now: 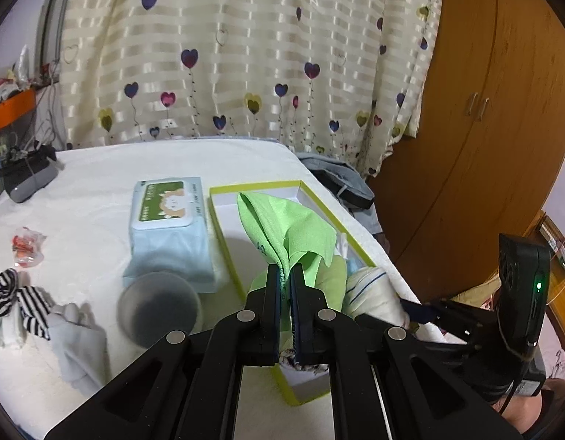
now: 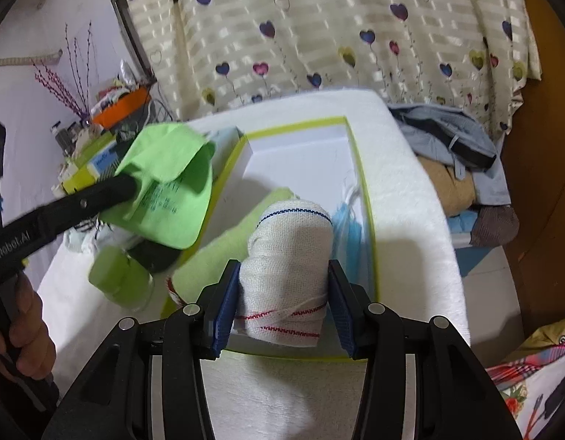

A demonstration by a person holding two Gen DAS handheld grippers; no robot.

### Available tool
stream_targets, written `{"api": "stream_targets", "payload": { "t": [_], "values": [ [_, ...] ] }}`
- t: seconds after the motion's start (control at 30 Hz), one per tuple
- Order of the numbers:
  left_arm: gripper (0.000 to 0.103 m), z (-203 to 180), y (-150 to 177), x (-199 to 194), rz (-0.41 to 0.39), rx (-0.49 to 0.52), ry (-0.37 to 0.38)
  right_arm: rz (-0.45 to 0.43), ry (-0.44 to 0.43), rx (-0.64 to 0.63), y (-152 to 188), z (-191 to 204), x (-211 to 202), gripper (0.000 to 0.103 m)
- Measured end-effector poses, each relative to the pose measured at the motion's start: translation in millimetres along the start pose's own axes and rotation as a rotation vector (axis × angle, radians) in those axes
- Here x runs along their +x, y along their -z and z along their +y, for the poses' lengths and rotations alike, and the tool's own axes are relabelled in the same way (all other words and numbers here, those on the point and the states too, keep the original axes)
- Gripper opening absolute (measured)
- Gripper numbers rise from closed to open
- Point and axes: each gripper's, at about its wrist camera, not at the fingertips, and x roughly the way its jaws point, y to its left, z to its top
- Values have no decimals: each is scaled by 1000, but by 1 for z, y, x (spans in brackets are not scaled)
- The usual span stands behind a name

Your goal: Organize soft objects

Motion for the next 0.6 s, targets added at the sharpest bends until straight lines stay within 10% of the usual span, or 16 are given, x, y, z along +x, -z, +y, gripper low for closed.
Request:
{"api": "stream_targets", "payload": {
  "t": [0.6],
  "values": [
    [8, -7, -3, 50, 95, 27, 12, -68, 37, -58, -3, 3, -15, 51]
  ]
}}
